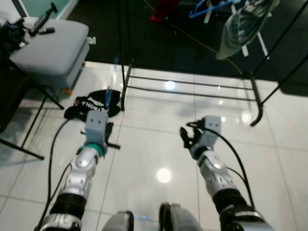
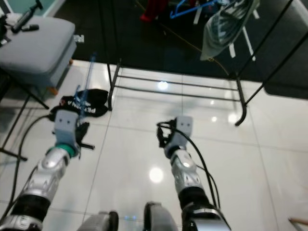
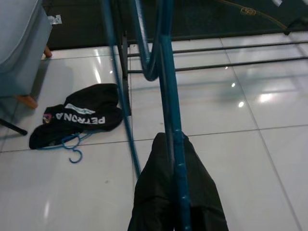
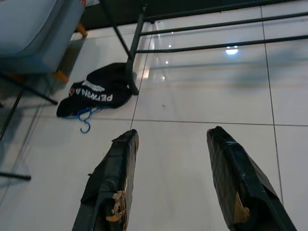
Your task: Hang hanger
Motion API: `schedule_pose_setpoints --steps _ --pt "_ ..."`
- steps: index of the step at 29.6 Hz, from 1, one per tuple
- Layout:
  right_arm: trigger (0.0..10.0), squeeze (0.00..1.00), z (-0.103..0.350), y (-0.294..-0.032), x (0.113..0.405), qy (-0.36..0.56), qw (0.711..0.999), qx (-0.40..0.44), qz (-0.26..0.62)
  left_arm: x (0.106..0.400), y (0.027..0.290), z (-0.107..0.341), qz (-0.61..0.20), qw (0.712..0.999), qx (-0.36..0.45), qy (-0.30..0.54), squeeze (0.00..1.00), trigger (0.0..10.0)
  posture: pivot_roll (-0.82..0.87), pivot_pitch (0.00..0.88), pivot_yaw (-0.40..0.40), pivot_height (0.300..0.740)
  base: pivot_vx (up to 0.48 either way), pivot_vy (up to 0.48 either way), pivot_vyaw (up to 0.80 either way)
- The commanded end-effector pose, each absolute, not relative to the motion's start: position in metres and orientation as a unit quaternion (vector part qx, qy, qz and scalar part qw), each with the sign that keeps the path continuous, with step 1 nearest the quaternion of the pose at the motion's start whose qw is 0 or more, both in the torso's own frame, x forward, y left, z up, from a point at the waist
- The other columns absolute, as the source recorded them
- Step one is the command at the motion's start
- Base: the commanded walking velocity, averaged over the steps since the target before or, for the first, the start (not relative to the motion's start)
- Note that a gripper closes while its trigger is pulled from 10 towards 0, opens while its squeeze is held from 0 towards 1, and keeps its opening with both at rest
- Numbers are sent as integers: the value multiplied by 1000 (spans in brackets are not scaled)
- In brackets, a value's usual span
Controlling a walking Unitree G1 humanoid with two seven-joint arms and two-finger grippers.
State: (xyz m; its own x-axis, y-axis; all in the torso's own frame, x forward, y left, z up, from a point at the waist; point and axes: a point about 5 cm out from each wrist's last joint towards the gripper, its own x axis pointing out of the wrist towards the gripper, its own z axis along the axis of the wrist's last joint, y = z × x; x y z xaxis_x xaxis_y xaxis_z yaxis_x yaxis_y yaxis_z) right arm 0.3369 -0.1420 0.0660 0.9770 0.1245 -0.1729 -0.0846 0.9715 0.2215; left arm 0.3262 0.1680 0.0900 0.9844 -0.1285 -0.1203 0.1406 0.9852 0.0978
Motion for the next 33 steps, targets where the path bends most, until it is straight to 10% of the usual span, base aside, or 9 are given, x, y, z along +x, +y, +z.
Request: schedule_pose_setpoints --steps 1,33 --pt "10000 0 58 -151 332 110 987 107 38 324 163 84 -76 993 52 68 0 10000 1 182 45 740 349 0 -800" --pt "10000 0 60 -153 333 103 988 105 39 328 160 94 -78 994 50 54 0 10000 -9 173 42 740 342 0 -155"
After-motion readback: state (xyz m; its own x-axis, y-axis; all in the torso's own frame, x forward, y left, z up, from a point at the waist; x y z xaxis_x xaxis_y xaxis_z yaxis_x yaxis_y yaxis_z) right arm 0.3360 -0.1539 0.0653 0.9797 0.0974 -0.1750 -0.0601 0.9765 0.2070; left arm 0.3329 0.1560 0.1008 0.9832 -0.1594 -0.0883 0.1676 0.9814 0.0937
